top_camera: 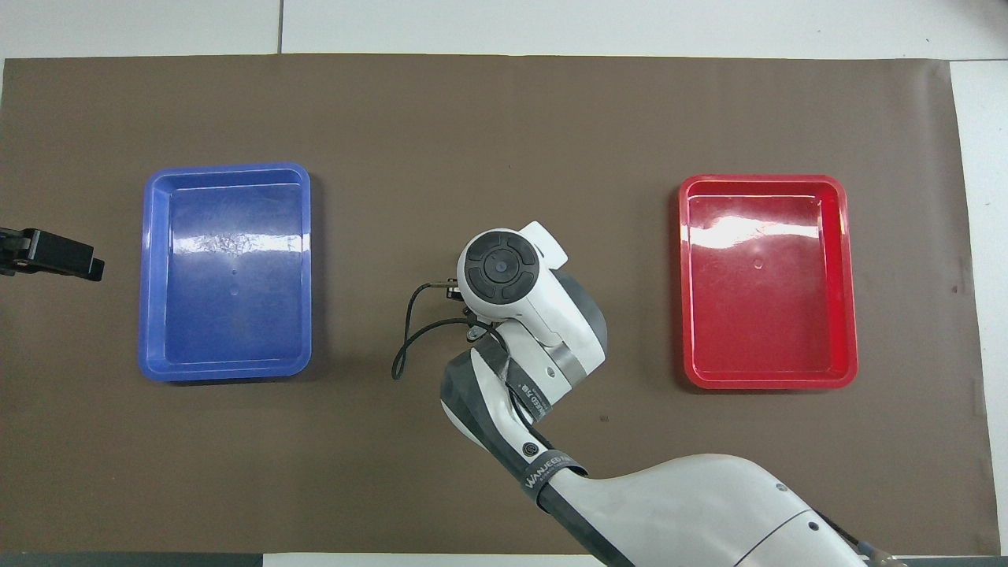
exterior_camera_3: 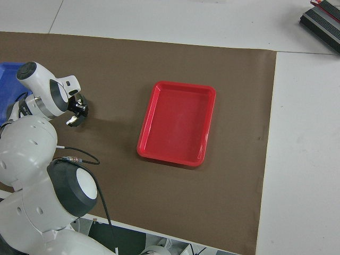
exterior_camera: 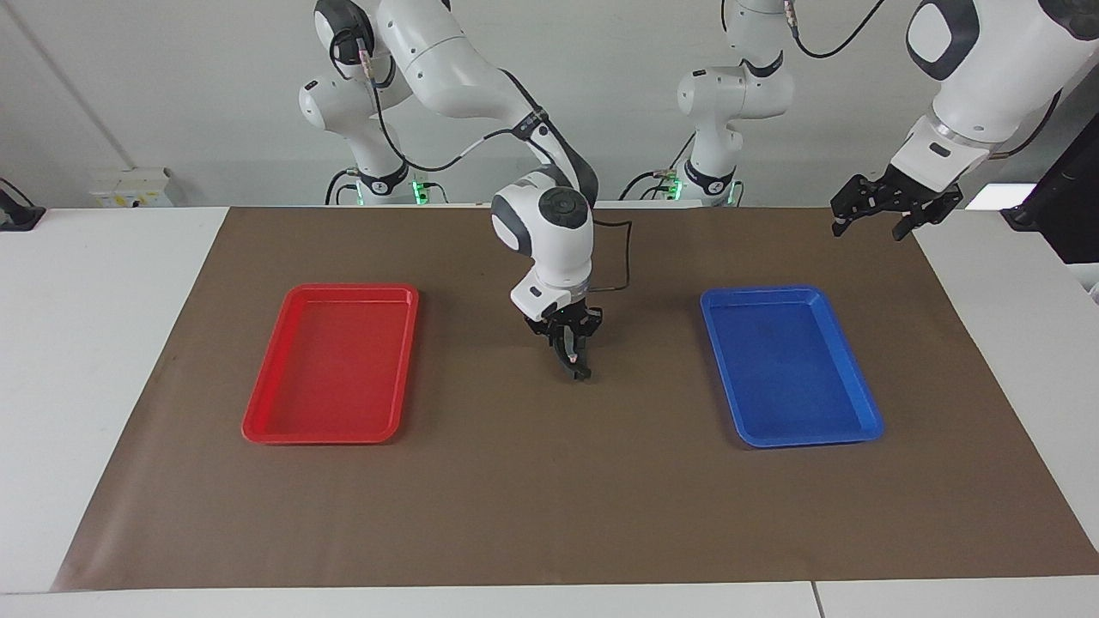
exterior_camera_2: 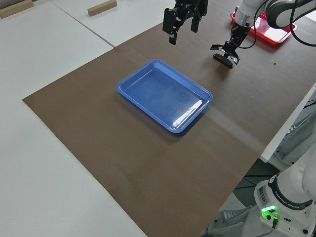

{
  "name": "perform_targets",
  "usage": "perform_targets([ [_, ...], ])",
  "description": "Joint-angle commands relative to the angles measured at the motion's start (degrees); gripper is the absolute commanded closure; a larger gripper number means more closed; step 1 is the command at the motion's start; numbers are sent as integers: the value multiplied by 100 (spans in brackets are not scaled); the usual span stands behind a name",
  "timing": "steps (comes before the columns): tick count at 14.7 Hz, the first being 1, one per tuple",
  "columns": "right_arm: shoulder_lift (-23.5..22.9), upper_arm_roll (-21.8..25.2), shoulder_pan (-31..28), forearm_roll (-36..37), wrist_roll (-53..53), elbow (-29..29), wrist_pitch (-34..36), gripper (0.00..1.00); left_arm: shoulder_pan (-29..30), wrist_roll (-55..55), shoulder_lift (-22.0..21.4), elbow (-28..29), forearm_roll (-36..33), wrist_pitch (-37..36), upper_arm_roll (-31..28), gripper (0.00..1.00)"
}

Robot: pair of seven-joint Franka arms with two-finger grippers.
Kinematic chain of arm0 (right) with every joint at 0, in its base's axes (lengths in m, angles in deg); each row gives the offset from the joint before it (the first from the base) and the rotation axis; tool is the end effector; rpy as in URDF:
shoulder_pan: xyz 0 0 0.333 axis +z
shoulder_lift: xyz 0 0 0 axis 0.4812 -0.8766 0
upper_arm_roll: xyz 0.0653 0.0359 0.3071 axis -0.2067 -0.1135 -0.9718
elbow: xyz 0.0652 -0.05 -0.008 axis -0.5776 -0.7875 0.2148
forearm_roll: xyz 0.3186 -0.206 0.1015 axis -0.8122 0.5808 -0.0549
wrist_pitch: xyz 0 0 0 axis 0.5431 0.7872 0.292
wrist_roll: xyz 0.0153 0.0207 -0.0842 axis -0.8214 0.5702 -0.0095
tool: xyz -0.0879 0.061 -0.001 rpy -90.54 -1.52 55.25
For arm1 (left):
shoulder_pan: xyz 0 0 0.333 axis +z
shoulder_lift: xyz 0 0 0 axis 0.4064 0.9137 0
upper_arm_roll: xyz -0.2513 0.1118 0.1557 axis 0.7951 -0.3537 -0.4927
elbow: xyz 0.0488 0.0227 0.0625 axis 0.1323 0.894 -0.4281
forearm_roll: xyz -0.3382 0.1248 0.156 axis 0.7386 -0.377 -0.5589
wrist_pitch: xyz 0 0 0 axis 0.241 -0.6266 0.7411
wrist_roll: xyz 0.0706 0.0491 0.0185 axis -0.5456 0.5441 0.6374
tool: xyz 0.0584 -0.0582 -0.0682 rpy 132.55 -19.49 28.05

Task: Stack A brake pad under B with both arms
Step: 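Lower the curved pad onto the flat pad and open the right gripper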

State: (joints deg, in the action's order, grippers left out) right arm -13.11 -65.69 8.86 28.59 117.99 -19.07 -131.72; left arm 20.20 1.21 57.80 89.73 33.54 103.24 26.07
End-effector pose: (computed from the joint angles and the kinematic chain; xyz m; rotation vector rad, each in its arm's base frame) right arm 0.5257 0.4065 0.3098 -3.1036 0.1708 -0.0314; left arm 0.5342 -0.0051 0.6069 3.0997 -0.2429 -0.1144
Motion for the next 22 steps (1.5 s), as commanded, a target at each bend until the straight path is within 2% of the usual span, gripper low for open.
perform_targets([
  [1, 47, 5, 35, -4, 120, -67, -108, 100, 62, -39, 13, -58, -13, -70, 33, 1],
  [6, 64, -4, 53, -4, 112, -252, -336, 99, 62, -39, 13, -58, -13, -79, 33, 1],
  [8, 64, -4, 53, -4, 112, -252, -345, 95, 62, -39, 13, -58, -13, -79, 33, 1],
  [9, 64, -4, 44, -4, 103, -252, -371, 84, 62, -39, 13, -58, -13, -70, 33, 1],
  [10, 55, -4, 26, -4, 94, -269, -432, 66, 53, -39, 13, -58, -13, -79, 33, 1],
  [12, 73, -4, 44, -4, 85, -331, -538, 0, 62, -39, 13, -58, -13, -70, 33, 1],
  [17, 221, 31, 35, 31, 85, -208, -92, 0, 53, -39, 13, -50, -13, -70, 33, 1],
  [19, 668, 84, -183, 66, 59, -260, 172, 0, 62, -39, 13, -58, -13, -70, 33, 1],
  [22, 1302, 66, -886, 303, -404, -287, 647, 0, 62, -39, 13, -58, -13, -70, 33, 1],
])
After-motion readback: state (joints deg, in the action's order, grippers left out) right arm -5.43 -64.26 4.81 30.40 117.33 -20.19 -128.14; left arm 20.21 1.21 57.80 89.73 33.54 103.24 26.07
